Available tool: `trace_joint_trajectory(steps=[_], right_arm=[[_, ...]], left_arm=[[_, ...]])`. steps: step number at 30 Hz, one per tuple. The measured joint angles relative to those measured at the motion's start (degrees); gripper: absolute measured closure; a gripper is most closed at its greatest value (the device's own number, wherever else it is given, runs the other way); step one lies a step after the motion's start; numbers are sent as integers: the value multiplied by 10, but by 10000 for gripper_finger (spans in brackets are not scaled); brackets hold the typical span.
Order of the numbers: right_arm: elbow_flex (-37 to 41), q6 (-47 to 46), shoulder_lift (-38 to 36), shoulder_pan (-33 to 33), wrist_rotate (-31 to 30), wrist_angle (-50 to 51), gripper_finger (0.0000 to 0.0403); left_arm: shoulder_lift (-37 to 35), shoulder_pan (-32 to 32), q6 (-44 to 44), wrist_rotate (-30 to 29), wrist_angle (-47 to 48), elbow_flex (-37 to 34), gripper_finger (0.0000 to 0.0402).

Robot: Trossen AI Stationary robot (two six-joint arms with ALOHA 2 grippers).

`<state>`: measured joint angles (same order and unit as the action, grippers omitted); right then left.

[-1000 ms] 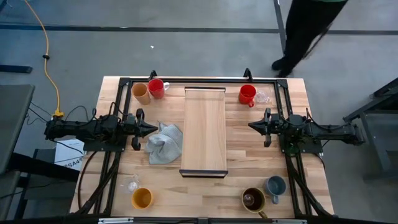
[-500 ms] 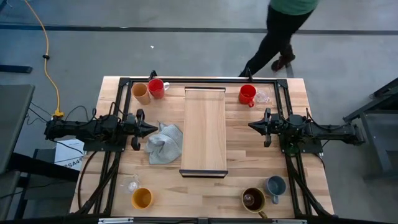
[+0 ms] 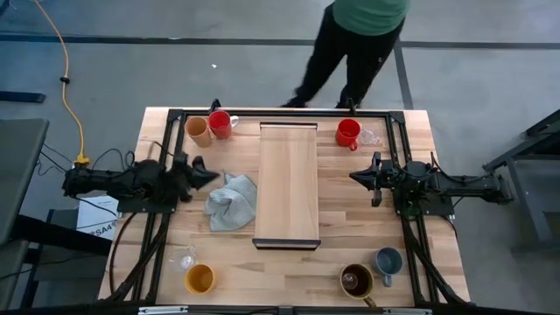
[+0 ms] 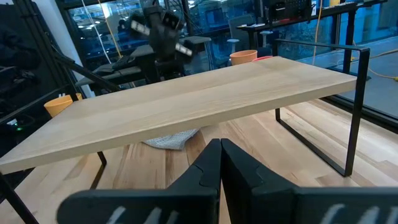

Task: Stack small to large cups/mugs on shelf
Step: Put the orange cup on the shelf

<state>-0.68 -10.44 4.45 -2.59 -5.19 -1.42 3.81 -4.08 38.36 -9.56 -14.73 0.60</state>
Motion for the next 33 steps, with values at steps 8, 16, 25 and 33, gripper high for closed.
trace_joint_trajectory(steps=[8, 16, 25, 33], right_arm=[[0, 0, 0, 0, 0, 0, 402], [0, 0, 0, 0, 0, 0, 402], [0, 0, 0, 0, -20, -1, 402], [0, -290, 2, 0, 56, -219, 402]], left_arm=[[164, 0, -91, -135, 69, 200, 401], [351, 0, -228, -79, 190, 484, 402], [388, 0, -206, -91, 321, 604, 402], [355, 0, -196, -92, 325, 606, 402]])
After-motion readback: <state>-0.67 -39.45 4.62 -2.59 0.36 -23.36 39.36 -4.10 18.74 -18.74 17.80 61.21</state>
